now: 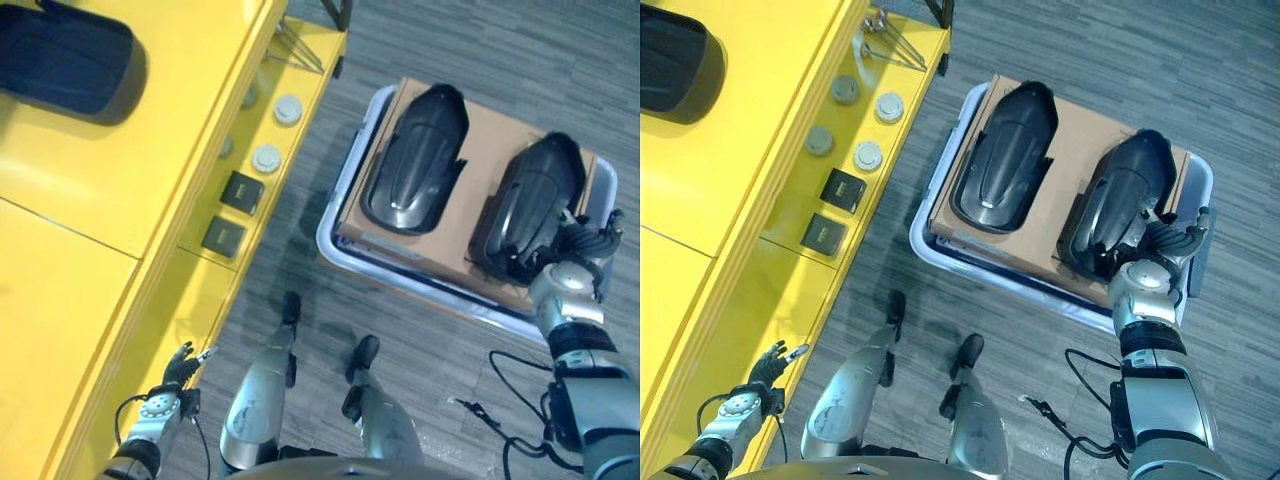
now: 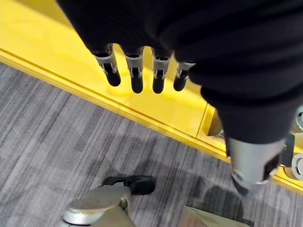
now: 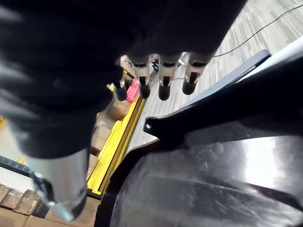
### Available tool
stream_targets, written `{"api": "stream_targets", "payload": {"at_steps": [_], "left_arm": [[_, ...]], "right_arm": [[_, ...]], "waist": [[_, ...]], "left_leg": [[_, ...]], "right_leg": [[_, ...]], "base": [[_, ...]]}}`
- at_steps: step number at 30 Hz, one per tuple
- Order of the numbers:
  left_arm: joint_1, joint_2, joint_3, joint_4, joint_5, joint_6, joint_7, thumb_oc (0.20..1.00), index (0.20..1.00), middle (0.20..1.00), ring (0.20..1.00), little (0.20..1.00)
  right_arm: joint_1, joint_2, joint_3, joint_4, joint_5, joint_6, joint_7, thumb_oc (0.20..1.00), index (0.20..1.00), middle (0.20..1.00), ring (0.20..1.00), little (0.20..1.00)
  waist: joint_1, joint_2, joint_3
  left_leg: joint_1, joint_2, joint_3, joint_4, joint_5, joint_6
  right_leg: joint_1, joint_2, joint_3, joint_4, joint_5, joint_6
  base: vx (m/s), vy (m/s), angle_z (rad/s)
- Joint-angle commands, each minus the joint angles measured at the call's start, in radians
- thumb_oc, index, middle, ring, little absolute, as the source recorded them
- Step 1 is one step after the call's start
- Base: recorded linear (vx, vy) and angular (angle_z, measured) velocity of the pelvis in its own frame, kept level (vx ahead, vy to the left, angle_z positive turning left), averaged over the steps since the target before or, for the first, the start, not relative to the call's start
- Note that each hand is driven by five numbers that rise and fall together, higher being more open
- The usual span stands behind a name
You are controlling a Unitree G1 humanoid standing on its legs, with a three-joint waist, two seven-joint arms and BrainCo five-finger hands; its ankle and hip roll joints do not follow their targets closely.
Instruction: Move parts from the plastic box to the shelf.
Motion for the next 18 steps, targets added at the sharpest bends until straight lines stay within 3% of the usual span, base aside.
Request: {"api": "stream_targets", "payload": {"at_steps": [1, 3, 13, 18], "left_arm": [[0.022, 0.001, -0.019, 0.029, -0.024, -0.012, -0.024, 1.0, 1.0, 1.0, 1.0, 1.0], [0.025, 0.002, -0.012, 0.029, -0.022, -0.013, -0.03, 1.0, 1.0, 1.0, 1.0, 1.0], [0.012, 0.016, -0.01, 0.012, -0.017, -0.001, -0.029, 1.0, 1.0, 1.0, 1.0, 1.0], [-0.007, 0.025, -0.023, 0.016, -0.019, 0.003, -0.03, 1.0, 1.0, 1.0, 1.0, 1.0]], "right_arm": [[0.038, -0.085, 0.048, -0.021, 0.009, 0.009, 0.013, 1.0, 1.0, 1.0, 1.0, 1.0], [0.051, -0.08, 0.05, -0.005, 0.002, 0.022, 0.026, 1.0, 1.0, 1.0, 1.0, 1.0], [0.085, -0.035, 0.126, 0.075, -0.073, 0.077, 0.063, 1.0, 1.0, 1.0, 1.0, 1.0], [0.077, -0.023, 0.16, 0.135, -0.085, 0.063, 0.081, 1.0, 1.0, 1.0, 1.0, 1.0]], "waist": [[-0.006, 0.012, -0.064], [-0.005, 0.014, -0.066], [0.003, 0.004, -0.045], [0.009, 0.002, -0.037]], "left_leg": [[-0.027, 0.014, -0.041, 0.115, -0.178, -0.036], [-0.012, 0.021, -0.043, 0.112, -0.197, -0.043], [-0.016, 0.024, -0.033, 0.109, -0.19, -0.045], [-0.035, 0.022, -0.038, 0.121, -0.189, -0.043]], "right_leg": [[-0.099, -0.019, -0.031, 0.045, -0.019, 0.035], [-0.085, -0.013, -0.02, 0.041, -0.031, 0.042], [-0.079, -0.013, -0.012, 0.025, -0.017, 0.046], [-0.09, -0.014, -0.014, 0.029, -0.012, 0.047]], "base": [[-0.06, 0.04, -0.01], [0.07, 0.001, -0.03], [0.0, -0.004, -0.01], [0.0, 0.0, 0.0]]}}
